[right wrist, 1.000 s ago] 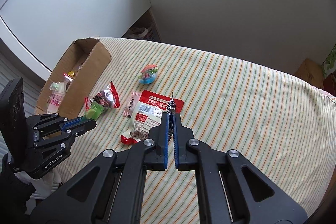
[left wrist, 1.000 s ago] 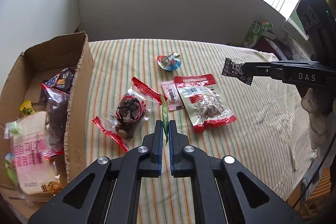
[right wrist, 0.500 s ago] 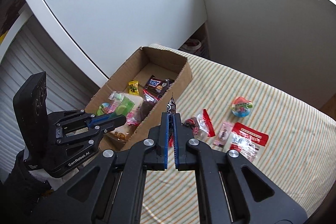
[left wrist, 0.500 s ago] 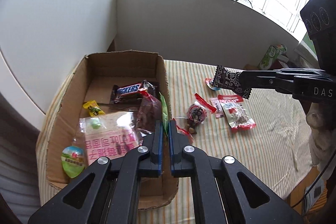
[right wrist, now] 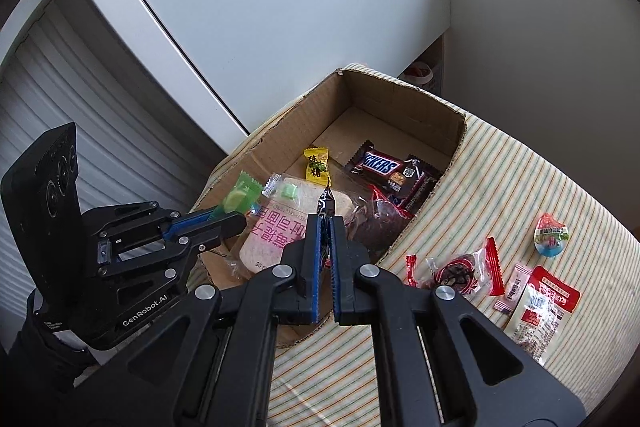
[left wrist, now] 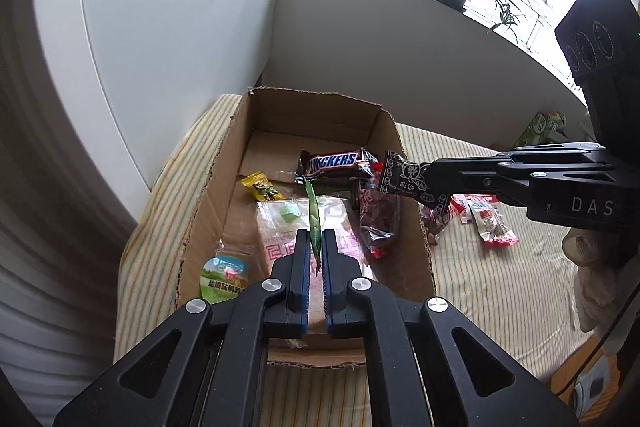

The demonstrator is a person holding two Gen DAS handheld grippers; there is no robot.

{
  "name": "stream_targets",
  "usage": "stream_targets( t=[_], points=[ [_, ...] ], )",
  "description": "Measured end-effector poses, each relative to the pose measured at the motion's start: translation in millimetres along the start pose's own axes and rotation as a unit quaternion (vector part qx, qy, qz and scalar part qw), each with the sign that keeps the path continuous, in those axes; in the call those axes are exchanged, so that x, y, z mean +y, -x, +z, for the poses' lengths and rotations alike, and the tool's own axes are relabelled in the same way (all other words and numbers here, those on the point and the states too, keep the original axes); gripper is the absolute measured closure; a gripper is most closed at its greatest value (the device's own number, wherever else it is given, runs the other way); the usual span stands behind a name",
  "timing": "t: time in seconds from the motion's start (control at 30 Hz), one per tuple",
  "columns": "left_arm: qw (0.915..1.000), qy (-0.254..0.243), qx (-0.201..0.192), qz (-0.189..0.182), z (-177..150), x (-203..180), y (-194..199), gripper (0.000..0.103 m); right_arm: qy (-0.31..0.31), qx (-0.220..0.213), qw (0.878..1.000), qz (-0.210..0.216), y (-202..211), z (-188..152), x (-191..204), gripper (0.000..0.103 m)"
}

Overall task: Organize snacks
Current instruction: 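Carry both items into the box and open both grippers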

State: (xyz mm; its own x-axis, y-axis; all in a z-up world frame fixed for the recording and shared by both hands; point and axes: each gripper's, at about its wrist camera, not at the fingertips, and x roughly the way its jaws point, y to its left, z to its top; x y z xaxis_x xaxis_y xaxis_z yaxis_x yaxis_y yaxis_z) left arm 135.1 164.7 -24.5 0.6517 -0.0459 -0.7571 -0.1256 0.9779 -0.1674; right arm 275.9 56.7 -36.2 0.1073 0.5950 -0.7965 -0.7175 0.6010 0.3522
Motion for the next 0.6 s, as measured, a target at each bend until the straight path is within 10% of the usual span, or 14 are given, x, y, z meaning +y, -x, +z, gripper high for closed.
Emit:
stream_targets(
  t=[0.07, 0.2, 0.3, 0.6],
  points=[
    [1.0000, 0.006, -0.003, 0.002, 0.2, 2.9, 1.1, 0.086, 0.003, 0.001, 1.000, -0.005, 0.5, 0.6, 3.6, 0.094],
    [1.0000, 0.000, -0.007, 0.002, -0.1, 1.2, 4.9, 0.076, -0.005, -0.014, 1.000, -0.020, 11.8, -2.9, 3.1, 0.040],
    [0.9999, -0.003, -0.016, 0.004, -2.6, -2.1, 11.2, 0.056, -0.014, -0.030, 0.999, -0.022, 28.4, -6.9, -0.3, 0.038],
    [0.9993, -0.011, -0.035, -0.010, -14.2, -24.3, 32.2, 0.056, -0.059, -0.071, 0.994, -0.059, 78.3, -38.8, -27.7, 0.028]
  ],
)
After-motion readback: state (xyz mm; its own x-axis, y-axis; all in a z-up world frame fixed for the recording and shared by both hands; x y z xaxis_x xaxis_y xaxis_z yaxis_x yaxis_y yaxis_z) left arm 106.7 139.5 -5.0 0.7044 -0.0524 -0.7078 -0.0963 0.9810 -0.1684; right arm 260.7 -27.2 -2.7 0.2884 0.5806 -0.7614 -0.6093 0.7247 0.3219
